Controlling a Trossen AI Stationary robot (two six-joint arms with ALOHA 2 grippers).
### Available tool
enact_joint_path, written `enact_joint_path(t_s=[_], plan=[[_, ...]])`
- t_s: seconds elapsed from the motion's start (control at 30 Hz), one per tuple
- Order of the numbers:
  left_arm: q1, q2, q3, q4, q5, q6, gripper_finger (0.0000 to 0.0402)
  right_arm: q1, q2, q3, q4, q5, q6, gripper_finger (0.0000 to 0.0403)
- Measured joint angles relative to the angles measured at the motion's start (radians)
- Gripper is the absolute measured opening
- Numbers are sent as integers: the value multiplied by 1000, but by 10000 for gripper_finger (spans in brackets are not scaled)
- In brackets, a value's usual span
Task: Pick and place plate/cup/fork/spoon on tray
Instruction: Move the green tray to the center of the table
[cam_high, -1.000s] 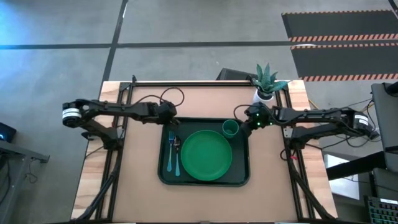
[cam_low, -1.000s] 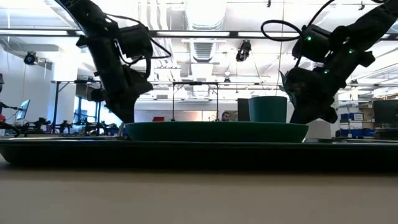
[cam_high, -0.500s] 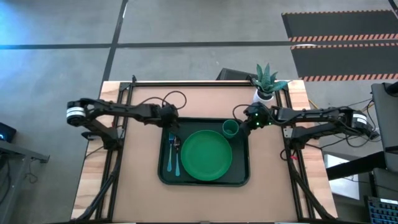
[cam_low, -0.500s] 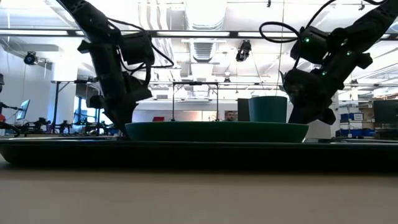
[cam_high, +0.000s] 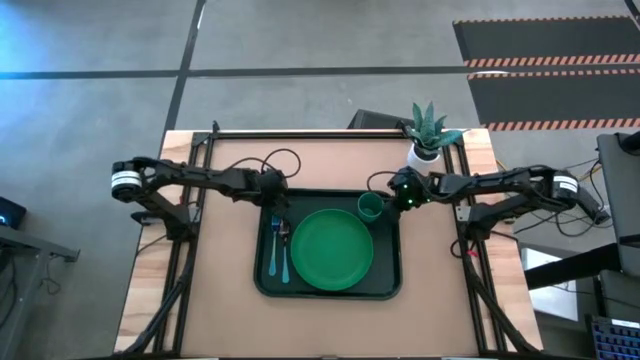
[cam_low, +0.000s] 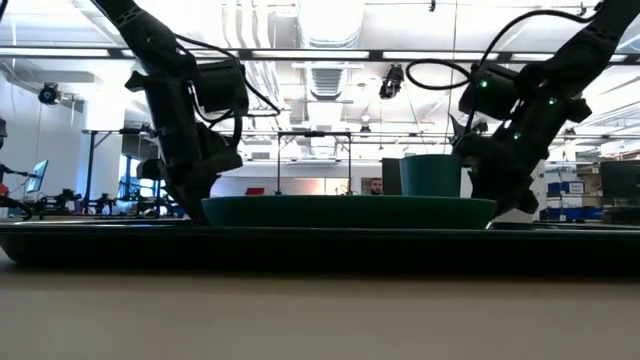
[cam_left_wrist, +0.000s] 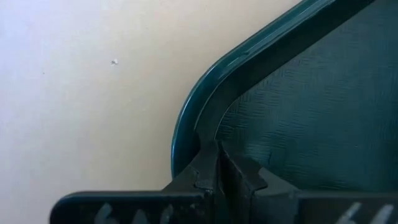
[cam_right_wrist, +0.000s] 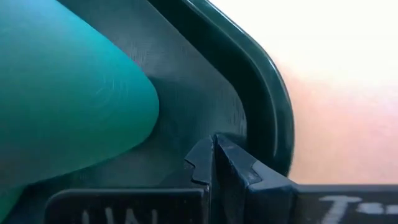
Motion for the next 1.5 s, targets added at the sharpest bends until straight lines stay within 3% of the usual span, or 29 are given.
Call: enact_joint_path(t_s=[0.4,1.5], plan=[[0,1,-7,2,-2,-26,0,-50,88,32,73,-23,-73,9],[27,2,-33,52,0,-26,0,-159,26,37,-12,-32,-187,8]])
